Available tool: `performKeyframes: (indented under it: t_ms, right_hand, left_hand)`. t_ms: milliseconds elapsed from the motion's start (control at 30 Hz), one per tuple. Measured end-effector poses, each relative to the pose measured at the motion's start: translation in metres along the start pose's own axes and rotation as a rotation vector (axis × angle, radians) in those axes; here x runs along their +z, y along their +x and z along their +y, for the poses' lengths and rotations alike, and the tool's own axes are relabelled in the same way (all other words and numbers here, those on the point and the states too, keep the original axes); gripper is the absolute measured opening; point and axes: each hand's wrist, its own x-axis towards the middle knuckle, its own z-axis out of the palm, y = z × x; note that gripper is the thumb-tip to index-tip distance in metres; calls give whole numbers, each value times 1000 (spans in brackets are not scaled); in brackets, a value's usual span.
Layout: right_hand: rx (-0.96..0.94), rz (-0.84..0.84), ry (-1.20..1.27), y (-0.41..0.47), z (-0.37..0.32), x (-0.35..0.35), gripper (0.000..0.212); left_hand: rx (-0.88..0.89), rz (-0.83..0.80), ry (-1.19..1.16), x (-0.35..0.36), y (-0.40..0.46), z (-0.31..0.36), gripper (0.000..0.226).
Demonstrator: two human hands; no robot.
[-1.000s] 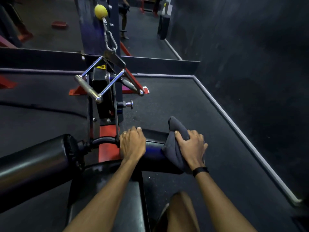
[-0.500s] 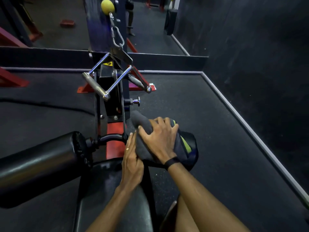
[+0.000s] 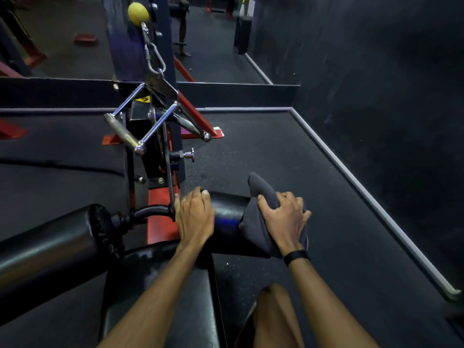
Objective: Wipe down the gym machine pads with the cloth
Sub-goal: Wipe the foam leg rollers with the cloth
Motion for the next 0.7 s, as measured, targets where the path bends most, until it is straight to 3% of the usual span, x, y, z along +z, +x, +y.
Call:
performKeyframes:
  t_ms: [100,200,300,367,500,567,700]
  right_hand:
    - [28,-80,-116,18,-22,2,42]
    - [-65,-97,-248,19,-58,9,56]
    - [-199,-120,-208,-1,-104,23,56]
    - [-277,-86,-163,-17,-120,31,53]
    - [-425,77,-32,-34,-91,29,39]
    - [-496,128,-20,-32,-64,23,34]
    - [-311,173,-38,-15,-4,7,37]
  left_hand:
    - [49,51,-10,1,-1,-5,77]
    - [102,90,-141,1,-15,-9,66]
    - [189,138,-277,2,-34,-26,52]
    - [214,132,-288,-1,-44,-36,56]
    - [347,152,-227,-24,-45,-45,47]
    - [320,185,-196,-30,-33,-39,43]
    - [120,85,-64,-20,0,-8,67]
